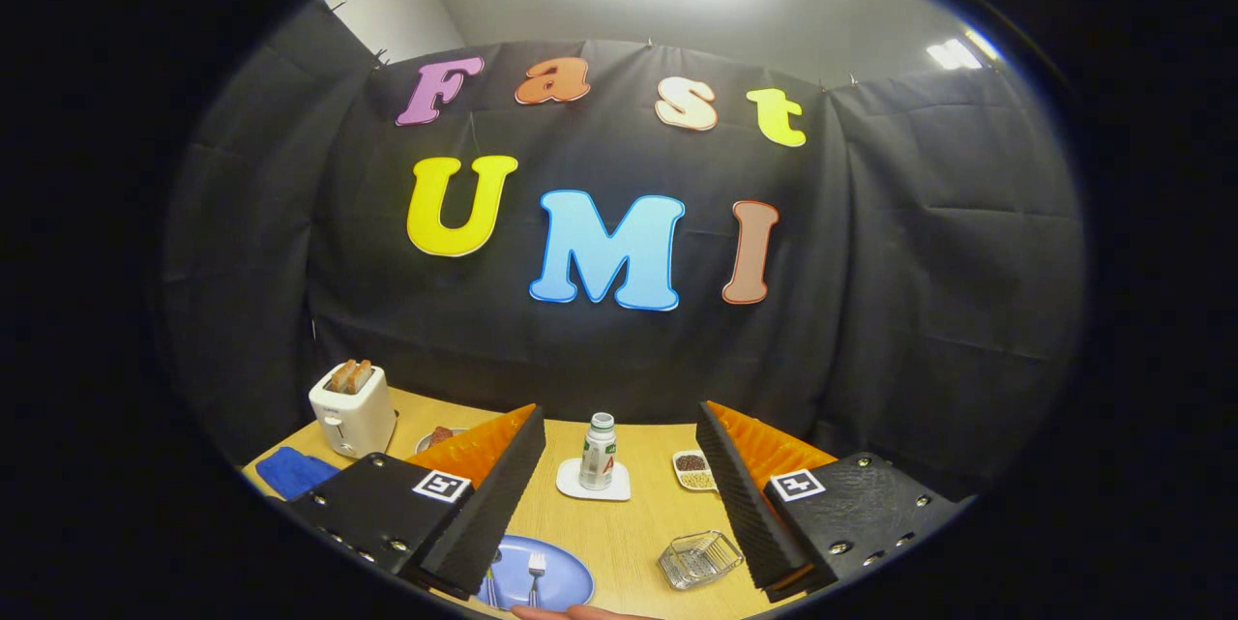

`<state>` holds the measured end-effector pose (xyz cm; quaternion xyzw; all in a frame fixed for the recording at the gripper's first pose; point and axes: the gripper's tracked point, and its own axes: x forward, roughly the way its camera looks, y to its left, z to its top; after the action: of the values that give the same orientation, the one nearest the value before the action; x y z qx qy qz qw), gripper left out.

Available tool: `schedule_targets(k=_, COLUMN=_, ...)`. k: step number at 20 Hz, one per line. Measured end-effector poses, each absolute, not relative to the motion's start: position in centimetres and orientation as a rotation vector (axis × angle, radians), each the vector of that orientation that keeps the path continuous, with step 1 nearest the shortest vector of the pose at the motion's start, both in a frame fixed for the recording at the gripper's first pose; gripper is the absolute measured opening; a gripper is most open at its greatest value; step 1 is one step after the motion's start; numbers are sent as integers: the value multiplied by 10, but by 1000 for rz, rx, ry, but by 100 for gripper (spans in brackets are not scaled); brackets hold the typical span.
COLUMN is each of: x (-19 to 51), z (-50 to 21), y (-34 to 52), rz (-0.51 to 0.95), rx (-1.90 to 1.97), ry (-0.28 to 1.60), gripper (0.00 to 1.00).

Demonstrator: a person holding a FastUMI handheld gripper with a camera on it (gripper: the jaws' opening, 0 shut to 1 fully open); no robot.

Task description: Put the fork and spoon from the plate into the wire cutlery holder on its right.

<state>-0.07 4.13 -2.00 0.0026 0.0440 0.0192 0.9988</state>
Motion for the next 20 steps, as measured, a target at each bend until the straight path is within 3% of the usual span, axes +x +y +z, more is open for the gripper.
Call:
schedule_targets(k=9, x=13, z=-91, y=45, rz=130, rx=21, ry=227, gripper=97)
schedule_targets(k=20, x=-27, z=-232, y=100, rz=305, rx=-78, ry=653, gripper=97)
